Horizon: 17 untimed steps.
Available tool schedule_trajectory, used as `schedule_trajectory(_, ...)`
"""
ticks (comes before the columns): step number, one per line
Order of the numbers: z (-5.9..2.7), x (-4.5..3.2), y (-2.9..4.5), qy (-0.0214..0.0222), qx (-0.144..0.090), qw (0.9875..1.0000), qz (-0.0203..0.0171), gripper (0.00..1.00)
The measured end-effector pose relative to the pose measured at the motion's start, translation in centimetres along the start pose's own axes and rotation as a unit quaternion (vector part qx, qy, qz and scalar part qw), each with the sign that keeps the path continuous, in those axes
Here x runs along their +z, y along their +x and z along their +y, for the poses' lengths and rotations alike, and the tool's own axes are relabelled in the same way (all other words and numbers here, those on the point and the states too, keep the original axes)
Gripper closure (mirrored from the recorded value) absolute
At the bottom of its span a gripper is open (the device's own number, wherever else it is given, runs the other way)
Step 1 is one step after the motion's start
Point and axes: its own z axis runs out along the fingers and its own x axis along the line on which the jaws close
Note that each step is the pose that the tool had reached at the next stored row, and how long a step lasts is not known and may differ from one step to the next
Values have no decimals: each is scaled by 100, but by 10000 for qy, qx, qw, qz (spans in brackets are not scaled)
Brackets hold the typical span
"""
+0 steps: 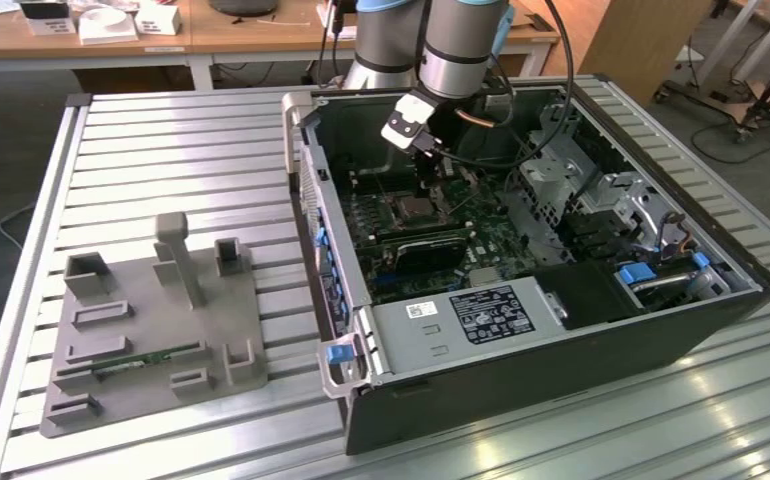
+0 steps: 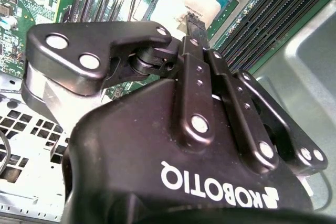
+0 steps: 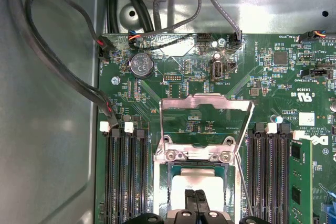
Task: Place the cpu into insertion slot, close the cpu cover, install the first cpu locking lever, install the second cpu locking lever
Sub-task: 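Close the cpu cover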
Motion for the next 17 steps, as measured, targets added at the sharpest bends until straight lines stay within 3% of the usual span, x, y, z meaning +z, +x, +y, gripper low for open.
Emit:
schedule_trajectory(6,0,-12,0,1,-1,10000,-1,90)
schedule_trajectory(14,-1,-198,-2,0,0,10000,0,90)
schedule_trajectory(17,-1,-209,-2,-1,0,10000,1,90)
